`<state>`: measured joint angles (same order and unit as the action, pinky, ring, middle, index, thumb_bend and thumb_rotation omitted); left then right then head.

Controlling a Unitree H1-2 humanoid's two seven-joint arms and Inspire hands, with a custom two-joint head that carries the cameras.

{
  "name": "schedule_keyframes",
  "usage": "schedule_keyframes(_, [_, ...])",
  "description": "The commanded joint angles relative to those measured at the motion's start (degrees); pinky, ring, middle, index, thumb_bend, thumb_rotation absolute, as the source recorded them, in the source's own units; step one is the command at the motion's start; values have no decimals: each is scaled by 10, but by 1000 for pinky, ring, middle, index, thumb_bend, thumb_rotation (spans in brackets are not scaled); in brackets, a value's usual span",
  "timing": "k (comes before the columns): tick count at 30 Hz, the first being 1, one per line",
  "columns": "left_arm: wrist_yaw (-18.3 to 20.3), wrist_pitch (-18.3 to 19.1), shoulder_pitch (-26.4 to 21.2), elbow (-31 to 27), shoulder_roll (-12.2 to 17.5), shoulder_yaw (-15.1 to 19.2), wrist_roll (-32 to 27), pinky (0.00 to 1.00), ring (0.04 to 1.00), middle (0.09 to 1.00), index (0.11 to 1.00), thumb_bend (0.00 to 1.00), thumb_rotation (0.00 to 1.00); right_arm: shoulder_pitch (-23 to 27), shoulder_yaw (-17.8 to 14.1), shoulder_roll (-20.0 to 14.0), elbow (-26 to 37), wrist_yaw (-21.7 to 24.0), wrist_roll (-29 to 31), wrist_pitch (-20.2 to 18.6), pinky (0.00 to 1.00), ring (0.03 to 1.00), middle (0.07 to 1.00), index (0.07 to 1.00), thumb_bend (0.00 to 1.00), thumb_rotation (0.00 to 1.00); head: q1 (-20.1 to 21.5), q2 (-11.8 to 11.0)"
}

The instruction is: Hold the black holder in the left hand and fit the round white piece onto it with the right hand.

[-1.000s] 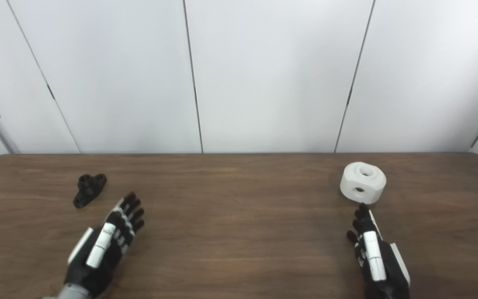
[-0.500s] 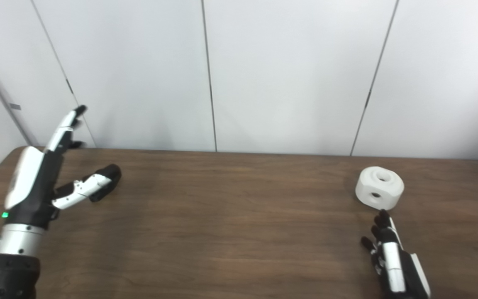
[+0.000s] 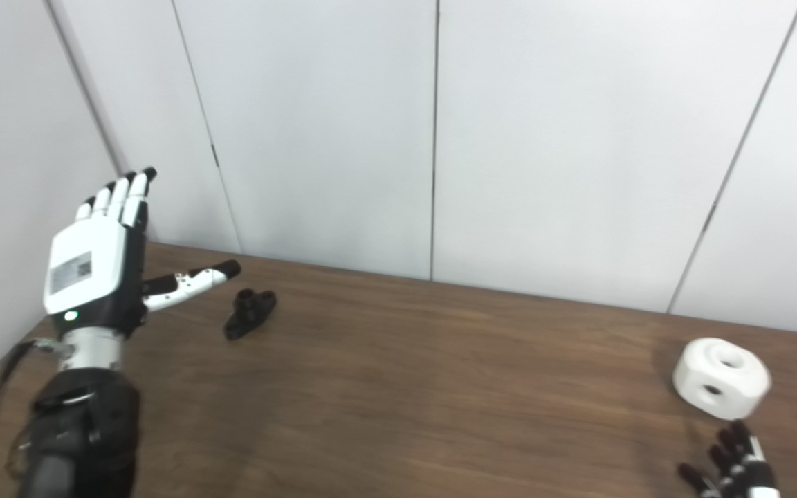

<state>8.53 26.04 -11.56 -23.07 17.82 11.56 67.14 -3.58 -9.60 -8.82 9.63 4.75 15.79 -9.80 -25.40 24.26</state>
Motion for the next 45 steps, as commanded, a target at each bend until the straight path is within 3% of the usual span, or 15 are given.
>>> schedule_keyframes(1, [-27, 7, -19, 29, 2, 13, 1, 1000, 999, 1000, 1000, 1000, 597, -13, -6, -5, -11, -1, 6, -23, 1000, 1000, 1000, 1000, 752, 901, -9, 2])
schedule_keyframes(6, [-30, 9, -34, 122, -20, 35, -10, 1000, 1000, 1000, 1000, 999, 594, -20, -13, -11, 2, 0, 21, -43, 1000, 1000, 1000, 1000, 710, 865, -25, 8])
schedule_keyframes(15, [-99, 6, -45, 240, -38, 30, -105, 1000, 1000, 1000, 966, 1000, 632, -28, -23, -11, 7, 0, 40, -42, 1000, 1000, 1000, 1000, 729, 855, -41, 13])
schedule_keyframes(21, [-105, 8, -56, 278, -56, 32, -149, 1000, 1000, 1000, 959, 1000, 589, -36, -24, -14, 8, 5, 41, -33, 1000, 1000, 1000, 1000, 743, 849, -44, 14])
schedule_keyframes(26, [-115, 9, -67, 304, -63, 23, -167, 1000, 1000, 1000, 950, 1000, 624, -44, -21, -14, 19, 2, 31, -33, 1000, 1000, 1000, 1000, 729, 875, -43, 16])
schedule_keyframes(45, [-206, 8, -104, 398, -52, -47, -216, 1000, 1000, 1000, 906, 1000, 504, -69, -25, -2, 34, -1, 41, -23, 1000, 1000, 1000, 1000, 734, 854, -26, 23])
